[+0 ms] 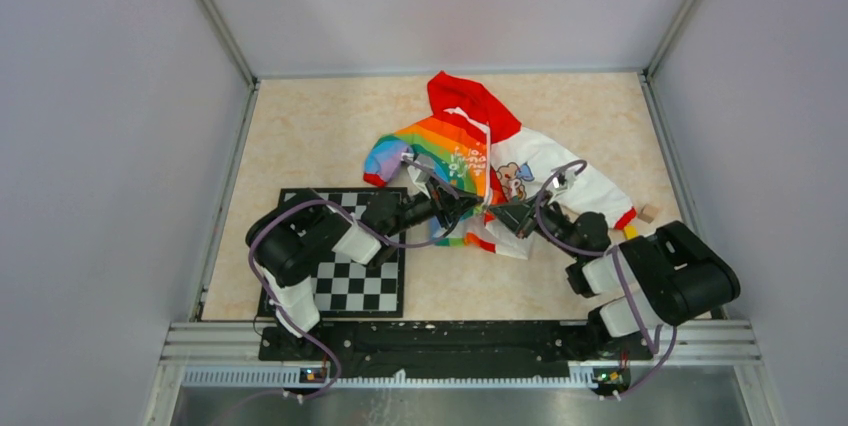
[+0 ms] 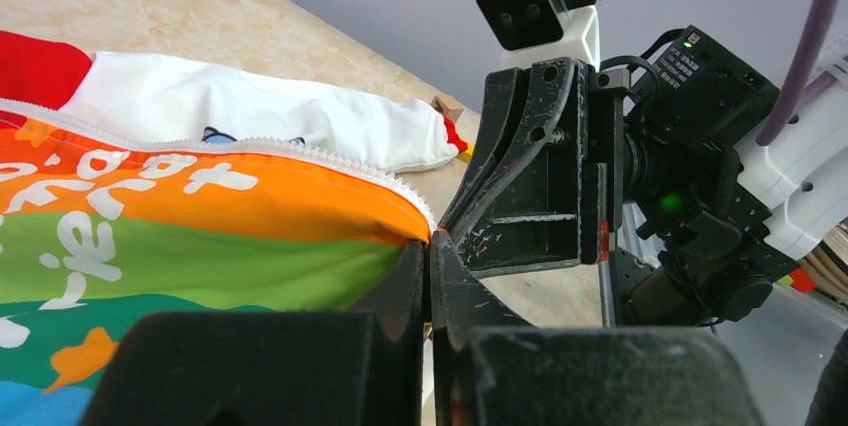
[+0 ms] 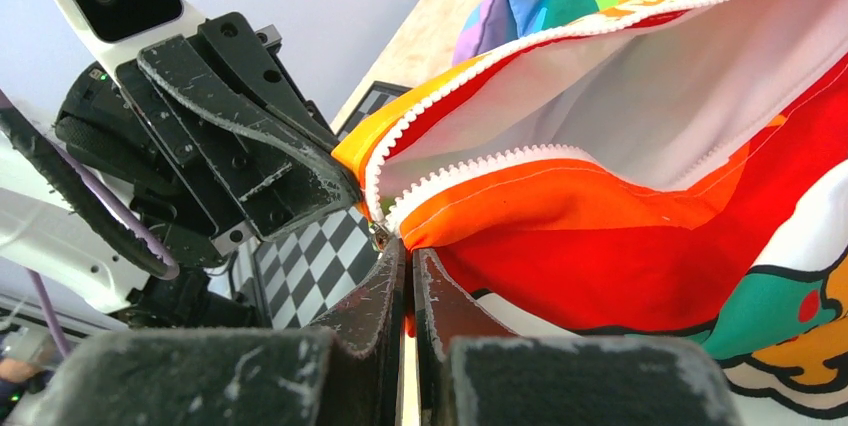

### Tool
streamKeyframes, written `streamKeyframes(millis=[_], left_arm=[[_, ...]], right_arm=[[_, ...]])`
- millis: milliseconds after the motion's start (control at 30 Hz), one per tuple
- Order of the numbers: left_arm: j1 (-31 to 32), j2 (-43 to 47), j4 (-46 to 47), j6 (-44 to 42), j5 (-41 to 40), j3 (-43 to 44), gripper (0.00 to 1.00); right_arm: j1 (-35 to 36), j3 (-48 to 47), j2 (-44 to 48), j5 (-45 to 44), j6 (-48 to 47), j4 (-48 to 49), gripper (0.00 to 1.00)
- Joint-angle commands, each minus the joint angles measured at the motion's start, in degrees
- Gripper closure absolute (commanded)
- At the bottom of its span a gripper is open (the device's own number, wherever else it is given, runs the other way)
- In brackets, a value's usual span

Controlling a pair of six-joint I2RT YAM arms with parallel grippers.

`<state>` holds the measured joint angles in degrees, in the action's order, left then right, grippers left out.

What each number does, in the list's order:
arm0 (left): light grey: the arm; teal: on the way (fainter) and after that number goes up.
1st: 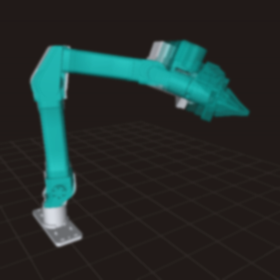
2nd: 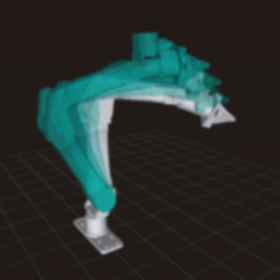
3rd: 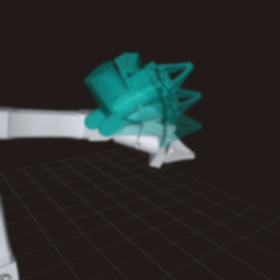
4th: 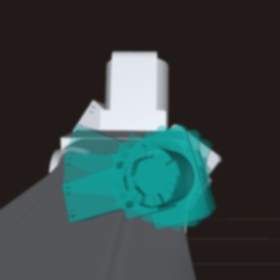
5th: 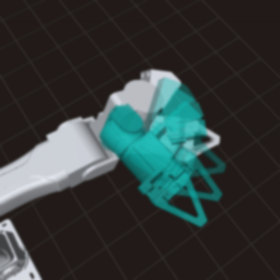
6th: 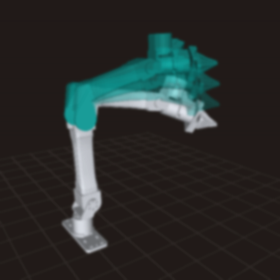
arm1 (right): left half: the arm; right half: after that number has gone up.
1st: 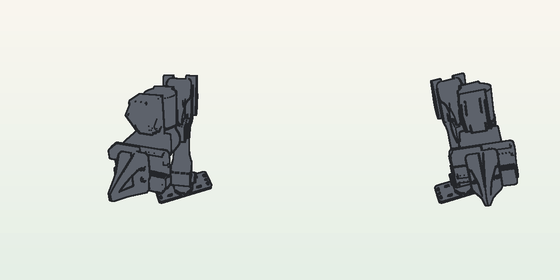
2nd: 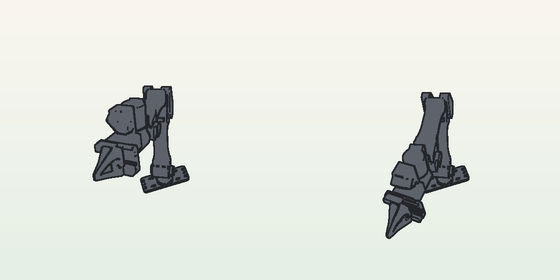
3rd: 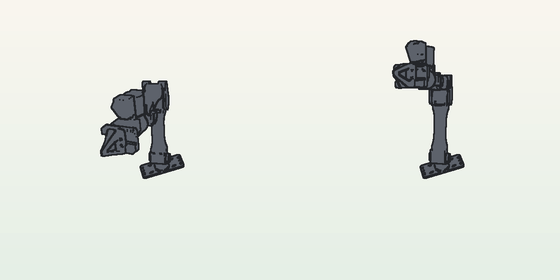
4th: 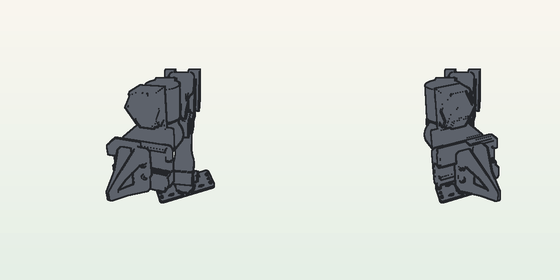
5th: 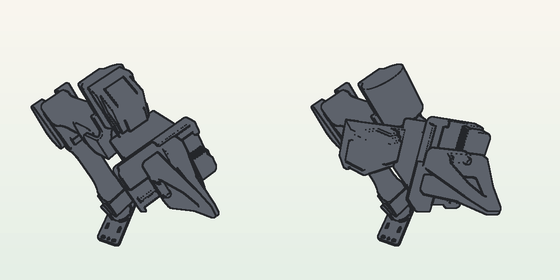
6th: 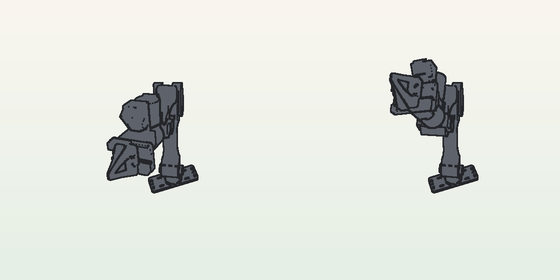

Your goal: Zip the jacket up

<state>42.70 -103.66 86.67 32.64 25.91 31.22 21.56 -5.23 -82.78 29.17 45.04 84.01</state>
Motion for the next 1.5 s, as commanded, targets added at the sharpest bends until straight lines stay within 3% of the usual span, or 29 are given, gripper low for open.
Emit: streamKeyframes(millis=[0,367,767,1033,1300,1467], left_arm=[[0.72,-0.17,16.05,-0.72,1.07,-1.37,1.0],[0.73,0.35,16.05,-0.81,2.75,-1.81,1.0],[0.72,1.25,16.0,2.1,5.47,-3.16,1.0],[-0.07,-0.1,16.0,13.04,12.37,-3.09,1.0],[-0.99,-4.8,16.01,20.48,12.01,-3.69,1.0],[-1.5,-5.72,14.25,22.08,9.98,-3.87,1.0]], right_arm=[[-0.66,0.13,-0.92,-0.54,3.9,13.84,1.0],[-2.67,-1.81,7.19,0.46,5.12,5.54,1.0],[-3.43,-4.77,4.8,-0.78,5.88,6.3,1.0],[-4.59,-5.0,0.53,-0.15,8.8,8.7,1.0],[-4.56,-2.45,-1.14,0.98,12.34,8.54,1.0],[-4.27,-3.85,-0.74,2.85,12.76,-2.06,1.0]])
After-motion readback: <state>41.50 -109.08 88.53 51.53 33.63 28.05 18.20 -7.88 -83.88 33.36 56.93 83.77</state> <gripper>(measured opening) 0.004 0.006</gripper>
